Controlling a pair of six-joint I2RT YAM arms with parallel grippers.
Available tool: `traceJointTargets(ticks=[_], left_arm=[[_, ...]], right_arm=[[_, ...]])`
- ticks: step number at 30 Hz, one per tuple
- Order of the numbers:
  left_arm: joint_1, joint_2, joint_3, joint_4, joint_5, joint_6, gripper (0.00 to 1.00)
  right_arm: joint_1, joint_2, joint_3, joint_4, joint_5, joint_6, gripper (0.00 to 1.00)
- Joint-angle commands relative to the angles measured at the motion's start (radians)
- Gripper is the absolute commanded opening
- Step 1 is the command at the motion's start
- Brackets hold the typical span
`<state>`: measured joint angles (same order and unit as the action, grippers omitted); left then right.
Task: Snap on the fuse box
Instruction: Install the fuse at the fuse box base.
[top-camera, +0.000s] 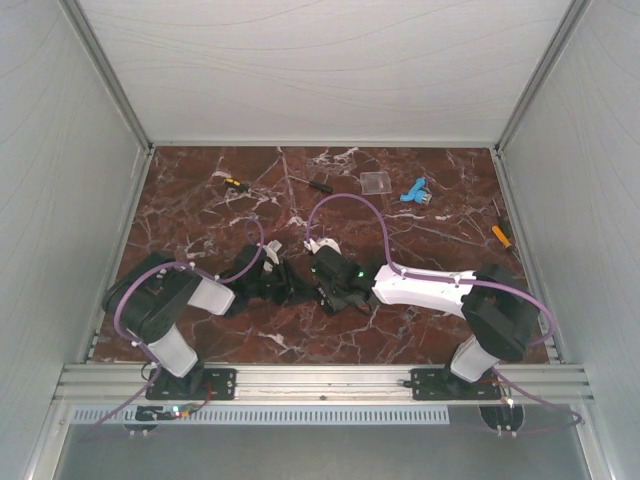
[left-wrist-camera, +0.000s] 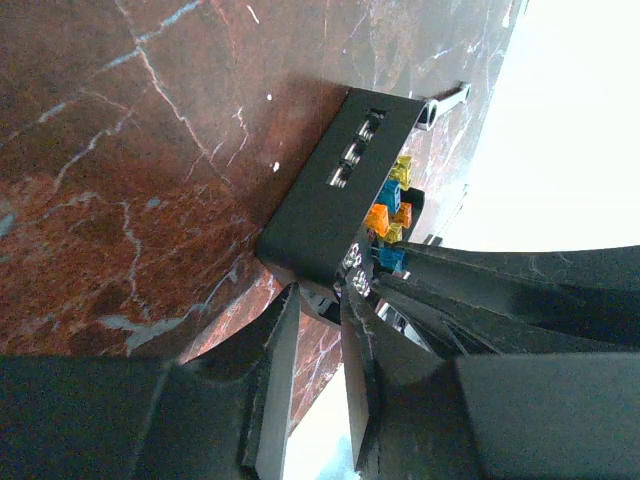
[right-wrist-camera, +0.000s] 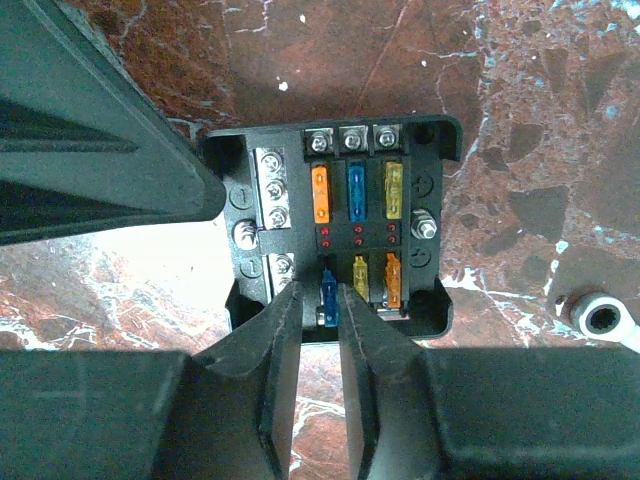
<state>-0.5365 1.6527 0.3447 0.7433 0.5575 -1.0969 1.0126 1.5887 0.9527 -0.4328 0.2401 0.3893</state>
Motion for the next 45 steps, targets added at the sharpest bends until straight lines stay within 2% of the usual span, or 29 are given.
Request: traceJointTargets(ticks=[1, 6, 16, 23, 32, 40, 45], left_arm=[[0.004, 0.003, 0.013, 0.036, 0.005, -0.014, 0.23], [0.004, 0.003, 0.013, 0.034, 0.005, -0.014, 0.23], [0.004, 0.002, 0.007, 0.042, 0.005, -0.018, 0.23], [0.005, 0.002, 0.005, 0.042, 0.003, -0.018, 0.23], [0.004, 0.001, 0.007, 0.039, 0.005, -0.016, 0.23], [0.004, -0.003, 0.008, 0.031, 0.003, -0.014, 0.23], [0.004, -0.006, 0.008, 0.026, 0.000, -0.014, 0.23]], right_arm=[[0.005, -0.033, 0.008, -0.017, 0.037, 0.011, 0.17], [0.004, -0.048, 0.009, -0.023, 0.059, 0.006, 0.15], [-0.001, -0.022, 0.008, -0.020, 0.045, -0.022, 0.00], [-0.025, -0.009, -0.012, -0.005, -0.009, -0.092, 0.00], [-0.112, -0.068, -0.064, 0.080, -0.219, -0.255, 0.00], [-0.115, -0.079, -0.080, 0.124, -0.233, -0.280, 0.00], [-0.116, -0.069, -0.075, 0.092, -0.216, -0.275, 0.00]])
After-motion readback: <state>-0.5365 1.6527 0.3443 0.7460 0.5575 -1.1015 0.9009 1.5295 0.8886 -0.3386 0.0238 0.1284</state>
